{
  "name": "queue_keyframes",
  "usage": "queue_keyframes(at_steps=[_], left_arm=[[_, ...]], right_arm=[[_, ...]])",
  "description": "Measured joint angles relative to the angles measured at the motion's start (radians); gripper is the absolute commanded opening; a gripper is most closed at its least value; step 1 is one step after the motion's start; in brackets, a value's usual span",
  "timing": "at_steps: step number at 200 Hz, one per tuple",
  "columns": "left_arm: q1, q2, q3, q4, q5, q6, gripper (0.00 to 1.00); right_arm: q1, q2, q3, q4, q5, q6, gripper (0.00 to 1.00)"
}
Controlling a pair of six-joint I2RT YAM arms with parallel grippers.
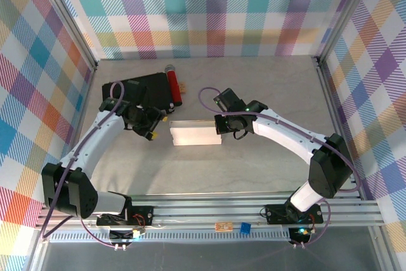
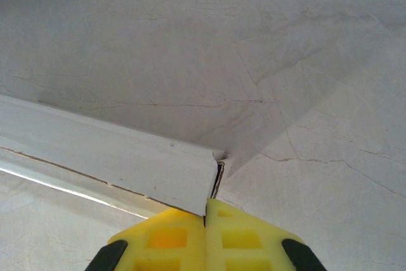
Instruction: Fold the paper box
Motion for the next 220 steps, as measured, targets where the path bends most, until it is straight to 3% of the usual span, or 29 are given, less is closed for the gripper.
queue_keyframes(at_steps=[35, 78, 164, 220], left_arm=[[-0.002, -0.038, -0.070, 0.076, 0.063, -0.272, 0.73], [-0.023, -0.037, -0.106, 0.213, 0.100, -0.433, 0.75], [-0.053, -0.024, -0.180, 0.310, 0.122, -0.490, 0.49], [-0.055, -0.027, -0.195, 0.349, 0.113, -0.482, 0.41]], right_arm=[[0.000, 0.000, 0.000, 0.000, 0.000, 0.000, 0.00], [0.000, 0.000, 0.000, 0.000, 0.000, 0.000, 0.00], [0.000, 0.000, 0.000, 0.000, -0.002, 0.000, 0.00], [0.000, 0.000, 0.000, -0.001, -0.003, 0.000, 0.00]])
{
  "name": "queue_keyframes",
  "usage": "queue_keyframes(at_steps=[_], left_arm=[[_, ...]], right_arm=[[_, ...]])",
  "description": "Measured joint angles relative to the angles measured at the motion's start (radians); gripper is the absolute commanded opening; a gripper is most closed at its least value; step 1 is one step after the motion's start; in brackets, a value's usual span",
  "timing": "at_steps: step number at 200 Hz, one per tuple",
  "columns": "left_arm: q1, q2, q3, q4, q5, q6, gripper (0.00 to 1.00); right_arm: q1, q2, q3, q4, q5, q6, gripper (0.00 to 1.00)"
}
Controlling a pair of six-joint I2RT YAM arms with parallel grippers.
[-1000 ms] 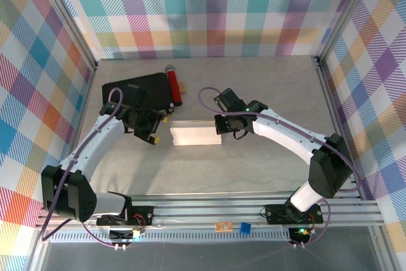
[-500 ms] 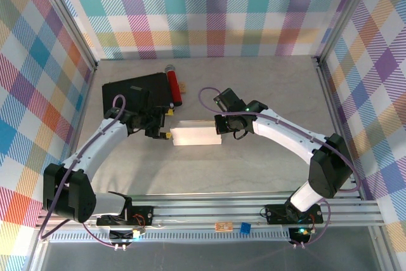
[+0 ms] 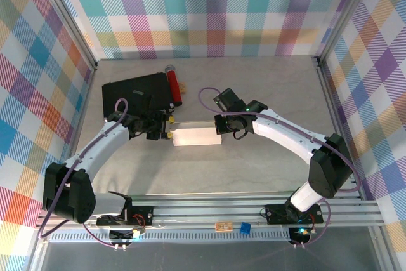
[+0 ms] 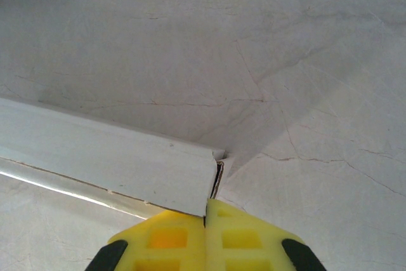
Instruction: Fold the paper box
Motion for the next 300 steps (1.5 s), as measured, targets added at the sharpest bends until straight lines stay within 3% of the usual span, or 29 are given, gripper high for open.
queue_keyframes(at_steps=[134, 170, 242, 300], left_arm=[[-0.013, -0.039, -0.065, 0.057, -0.017, 0.047, 0.33], [-0.013, -0.040, -0.071, 0.068, -0.017, 0.045, 0.33], [-0.013, -0.040, -0.071, 0.064, -0.017, 0.045, 0.31], [-0.013, -0.041, -0.071, 0.064, -0.018, 0.045, 0.31]], right_arm=[[0.003, 0.000, 0.005, -0.017, -0.008, -0.029, 0.00], [0.003, 0.000, 0.005, -0.019, -0.010, -0.039, 0.12], [0.002, -0.001, 0.011, -0.054, -0.027, -0.050, 0.23], [0.000, -0.021, 0.014, -0.124, -0.075, -0.042, 0.45]])
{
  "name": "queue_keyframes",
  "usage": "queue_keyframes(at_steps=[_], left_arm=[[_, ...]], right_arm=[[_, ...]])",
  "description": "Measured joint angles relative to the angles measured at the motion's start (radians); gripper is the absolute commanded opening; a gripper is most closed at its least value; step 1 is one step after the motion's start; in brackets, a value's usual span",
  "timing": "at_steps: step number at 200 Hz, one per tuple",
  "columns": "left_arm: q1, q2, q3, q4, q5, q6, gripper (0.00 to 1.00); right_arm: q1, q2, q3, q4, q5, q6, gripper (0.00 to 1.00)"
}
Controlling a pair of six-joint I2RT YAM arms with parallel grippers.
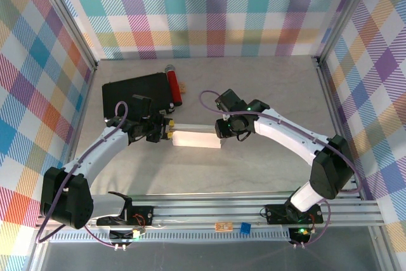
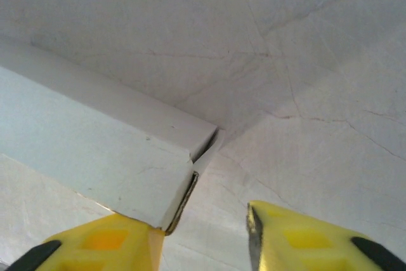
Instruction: Fold the paper box
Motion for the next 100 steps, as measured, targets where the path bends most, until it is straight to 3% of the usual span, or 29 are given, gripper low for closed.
queue_keyframes(at_steps=[62, 100], left_arm=[[-0.003, 0.000, 0.000, 0.000, 0.000, 0.000, 0.29], [-0.003, 0.000, 0.000, 0.000, 0.000, 0.000, 0.29]], right_arm=[[0.002, -0.074, -0.002, 0.019, -0.156, 0.112, 0.53], [-0.047, -0.170, -0.087, 0.095, -0.250, 0.341, 0.59]])
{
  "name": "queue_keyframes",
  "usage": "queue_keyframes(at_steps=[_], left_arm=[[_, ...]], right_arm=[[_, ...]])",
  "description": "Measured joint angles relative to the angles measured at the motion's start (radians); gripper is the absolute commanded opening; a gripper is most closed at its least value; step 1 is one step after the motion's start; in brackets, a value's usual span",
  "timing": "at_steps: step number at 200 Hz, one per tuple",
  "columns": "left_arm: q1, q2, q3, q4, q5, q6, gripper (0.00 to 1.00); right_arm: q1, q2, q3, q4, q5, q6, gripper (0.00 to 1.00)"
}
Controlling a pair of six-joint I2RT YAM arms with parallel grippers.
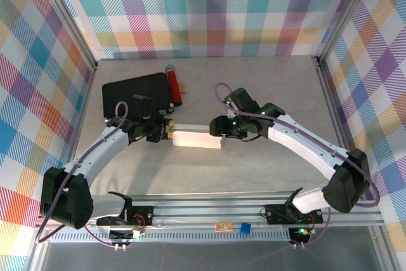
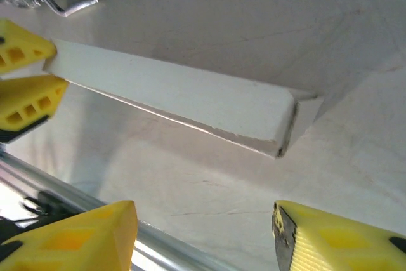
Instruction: Fold the paper box
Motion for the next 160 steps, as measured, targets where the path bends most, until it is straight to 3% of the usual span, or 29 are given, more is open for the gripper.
queue_keyframes(at_steps=[38, 81, 160], left_arm=[[0.000, 0.000, 0.000, 0.000, 0.000, 0.000, 0.28], [0.000, 0.000, 0.000, 0.000, 0.000, 0.000, 0.27], [-0.003, 0.000, 0.000, 0.000, 0.001, 0.000, 0.26]], right_arm=[[-0.117, -0.069, -0.219, 0.155, -0.109, 0.337, 0.61], [-0.151, -0.071, -0.315, 0.338, -0.190, 0.594, 0.61], [-0.159, -0.099, -0.398, 0.554, -0.228, 0.804, 0.62]])
